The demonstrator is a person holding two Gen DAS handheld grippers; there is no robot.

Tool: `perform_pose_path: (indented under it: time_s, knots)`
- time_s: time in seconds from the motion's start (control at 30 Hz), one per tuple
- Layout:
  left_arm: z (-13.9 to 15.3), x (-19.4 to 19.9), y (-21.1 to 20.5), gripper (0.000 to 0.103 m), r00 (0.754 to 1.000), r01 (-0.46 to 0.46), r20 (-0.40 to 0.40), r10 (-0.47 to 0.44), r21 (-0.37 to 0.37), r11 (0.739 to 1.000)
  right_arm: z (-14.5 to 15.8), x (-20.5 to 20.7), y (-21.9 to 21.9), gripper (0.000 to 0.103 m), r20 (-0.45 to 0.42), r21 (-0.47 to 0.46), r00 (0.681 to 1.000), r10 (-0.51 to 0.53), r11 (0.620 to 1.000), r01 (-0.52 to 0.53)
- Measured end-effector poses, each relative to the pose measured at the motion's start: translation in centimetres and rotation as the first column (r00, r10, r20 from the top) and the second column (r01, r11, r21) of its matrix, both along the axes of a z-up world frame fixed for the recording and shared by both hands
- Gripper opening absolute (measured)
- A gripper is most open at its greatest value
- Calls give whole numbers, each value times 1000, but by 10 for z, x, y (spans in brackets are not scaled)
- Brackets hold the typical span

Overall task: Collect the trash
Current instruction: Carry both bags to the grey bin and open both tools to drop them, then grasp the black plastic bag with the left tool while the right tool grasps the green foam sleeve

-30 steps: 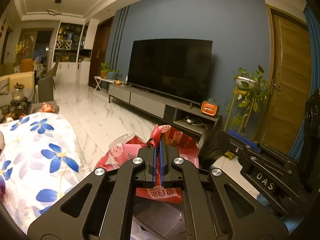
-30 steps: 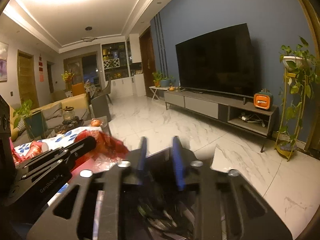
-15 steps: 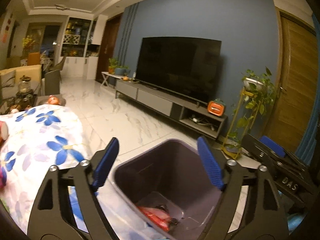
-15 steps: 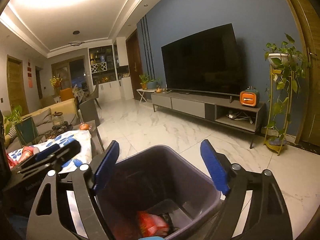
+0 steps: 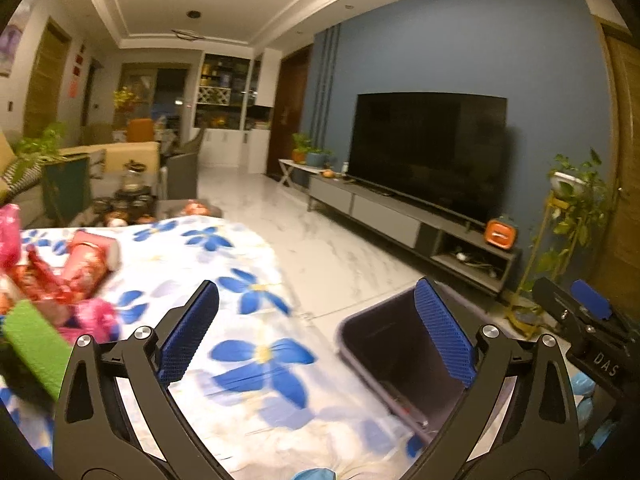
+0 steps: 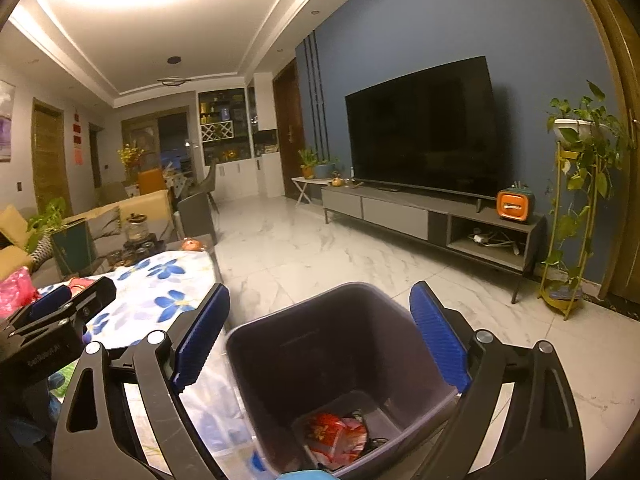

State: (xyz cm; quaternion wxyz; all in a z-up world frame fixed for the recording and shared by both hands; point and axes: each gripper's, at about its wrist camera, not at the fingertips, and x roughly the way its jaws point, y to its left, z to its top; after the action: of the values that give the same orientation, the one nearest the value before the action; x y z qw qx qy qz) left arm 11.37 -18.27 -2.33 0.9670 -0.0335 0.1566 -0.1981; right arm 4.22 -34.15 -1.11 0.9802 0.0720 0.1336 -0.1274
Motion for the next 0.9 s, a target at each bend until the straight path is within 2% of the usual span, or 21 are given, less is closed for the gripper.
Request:
perform_pose_path:
  time_s: [0.3,0.53,0.7,0.9]
  knots:
    - [4,-26,51,97,994,-100,36,99,40,994,2,-1,37,89,4,-3,998,66,998,-66]
    - [-5,-43,103,97,976,-214,44,212,48,976,0,0,69,88,11,2,992,126,992,-126]
    - [-15,-54,140,97,954,-298,36,297,41,954,-5,5,100,88,-2,2,981,193,981,-193]
    - [-24,-66,183,97,915,-402,51,400,50,914,-11,14,142,88,-5,-13,962,273,962,-273]
